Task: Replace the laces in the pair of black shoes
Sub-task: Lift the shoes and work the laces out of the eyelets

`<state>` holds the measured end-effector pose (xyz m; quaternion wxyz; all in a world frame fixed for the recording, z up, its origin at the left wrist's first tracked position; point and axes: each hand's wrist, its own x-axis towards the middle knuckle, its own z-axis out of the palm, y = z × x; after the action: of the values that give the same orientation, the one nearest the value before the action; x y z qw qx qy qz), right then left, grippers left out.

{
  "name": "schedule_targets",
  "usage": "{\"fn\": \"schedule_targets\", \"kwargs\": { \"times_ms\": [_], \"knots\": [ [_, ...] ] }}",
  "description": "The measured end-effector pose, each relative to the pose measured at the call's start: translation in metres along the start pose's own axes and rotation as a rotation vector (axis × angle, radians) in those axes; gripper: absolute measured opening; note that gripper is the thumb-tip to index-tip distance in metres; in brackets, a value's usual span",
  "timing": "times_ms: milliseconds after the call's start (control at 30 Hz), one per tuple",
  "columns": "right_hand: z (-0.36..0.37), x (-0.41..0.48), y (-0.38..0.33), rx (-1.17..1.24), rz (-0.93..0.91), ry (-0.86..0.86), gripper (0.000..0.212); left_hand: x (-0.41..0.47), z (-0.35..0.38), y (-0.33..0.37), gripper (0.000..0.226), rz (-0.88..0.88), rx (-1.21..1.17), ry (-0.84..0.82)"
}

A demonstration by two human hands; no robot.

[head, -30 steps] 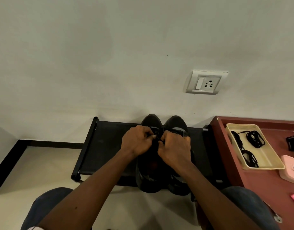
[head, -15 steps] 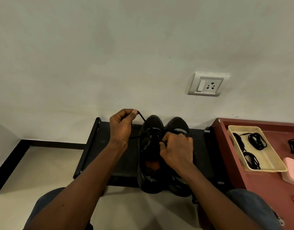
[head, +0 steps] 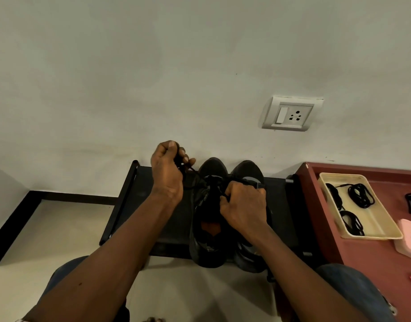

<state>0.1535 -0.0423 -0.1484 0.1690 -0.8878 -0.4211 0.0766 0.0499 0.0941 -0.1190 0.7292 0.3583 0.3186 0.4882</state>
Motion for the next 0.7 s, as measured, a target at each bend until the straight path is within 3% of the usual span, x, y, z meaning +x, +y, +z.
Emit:
{"fn": "schedule_targets", "kwargs": {
  "times_ms": [100, 300, 433, 700],
  "knots": [
    [0.0, 0.0, -0.001, -0.005, 0.0, -0.006, 0.015, 0.002, -0.006, 0.003, 0.026, 0.035, 0.093, -0.021],
    [-0.001, 0.001, -0.001, 0.001, 0.002, -0.011, 0.014, -0.004, -0.015, -0.018, 0.006, 0.276, 1.031, -0.352],
    [-0.003, 0.003, -0.002, -0.006, 0.011, -0.035, 0.014, -0.01, -0.015, -0.034, 0.019, 0.324, 1.64, -0.557],
    [0.0, 0.002, -0.005, -0.055, -0.009, -0.042, 0.016, -0.011, -0.012, -0.046, 0.01, 0.351, 1.731, -0.494]
  ]
}}
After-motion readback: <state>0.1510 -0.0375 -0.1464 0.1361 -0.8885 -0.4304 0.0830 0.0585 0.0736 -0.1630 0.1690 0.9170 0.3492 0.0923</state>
